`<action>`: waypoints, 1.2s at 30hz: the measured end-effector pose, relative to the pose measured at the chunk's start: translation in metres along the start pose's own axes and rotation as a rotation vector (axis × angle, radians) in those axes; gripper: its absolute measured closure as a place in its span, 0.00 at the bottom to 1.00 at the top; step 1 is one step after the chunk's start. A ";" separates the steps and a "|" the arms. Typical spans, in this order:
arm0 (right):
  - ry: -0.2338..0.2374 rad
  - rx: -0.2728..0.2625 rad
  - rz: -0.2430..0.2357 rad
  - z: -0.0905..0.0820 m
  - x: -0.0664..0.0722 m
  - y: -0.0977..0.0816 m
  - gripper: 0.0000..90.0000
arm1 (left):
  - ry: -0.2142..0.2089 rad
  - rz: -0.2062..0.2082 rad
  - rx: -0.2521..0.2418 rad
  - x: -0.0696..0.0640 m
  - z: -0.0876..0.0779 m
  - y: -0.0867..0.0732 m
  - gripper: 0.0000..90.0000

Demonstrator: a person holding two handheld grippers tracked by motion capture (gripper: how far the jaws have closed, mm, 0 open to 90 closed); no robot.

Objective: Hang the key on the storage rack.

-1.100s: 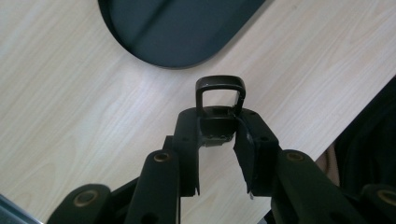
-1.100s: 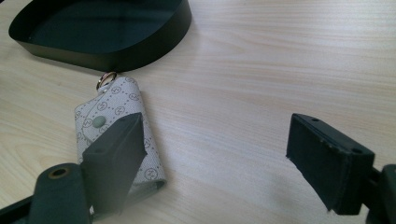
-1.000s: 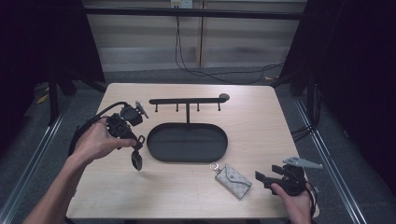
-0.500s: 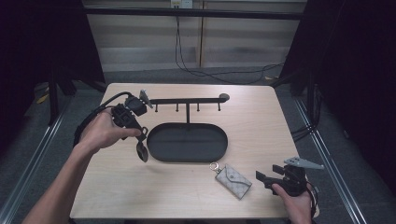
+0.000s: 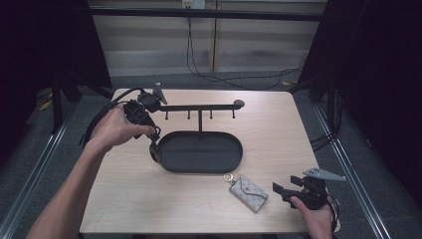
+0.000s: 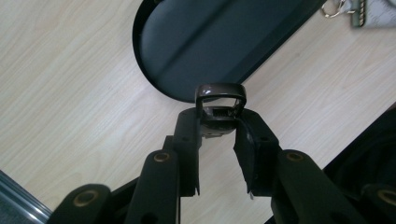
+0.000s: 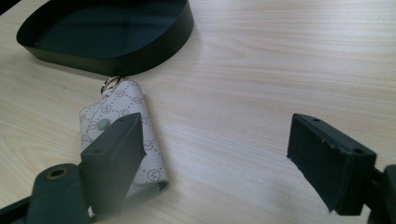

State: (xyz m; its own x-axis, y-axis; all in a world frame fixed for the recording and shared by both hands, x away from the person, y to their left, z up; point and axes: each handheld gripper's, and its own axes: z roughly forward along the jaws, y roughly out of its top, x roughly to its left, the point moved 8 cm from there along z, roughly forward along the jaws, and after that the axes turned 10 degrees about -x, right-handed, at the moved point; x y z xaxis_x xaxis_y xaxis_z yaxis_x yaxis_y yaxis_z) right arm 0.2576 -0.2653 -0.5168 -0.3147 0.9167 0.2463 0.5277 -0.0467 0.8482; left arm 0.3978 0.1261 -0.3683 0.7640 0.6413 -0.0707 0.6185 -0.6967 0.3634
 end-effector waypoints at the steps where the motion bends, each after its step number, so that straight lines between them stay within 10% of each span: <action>1: 0.000 0.001 0.000 0.000 0.000 0.000 0.21 | 0.003 0.001 0.007 0.000 0.000 0.001 0.79; 36: 0.011 0.026 -0.019 0.003 0.003 -0.002 0.20 | 0.062 -0.105 0.030 0.027 0.039 0.041 0.79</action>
State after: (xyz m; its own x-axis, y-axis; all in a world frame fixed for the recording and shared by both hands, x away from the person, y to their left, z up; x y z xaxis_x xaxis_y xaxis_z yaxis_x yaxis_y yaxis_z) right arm 0.2576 -0.2614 -0.5195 -0.3334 0.9130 0.2352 0.5420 -0.0185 0.8401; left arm 0.4509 0.1019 -0.3910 0.6825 0.7293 -0.0489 0.7005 -0.6335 0.3287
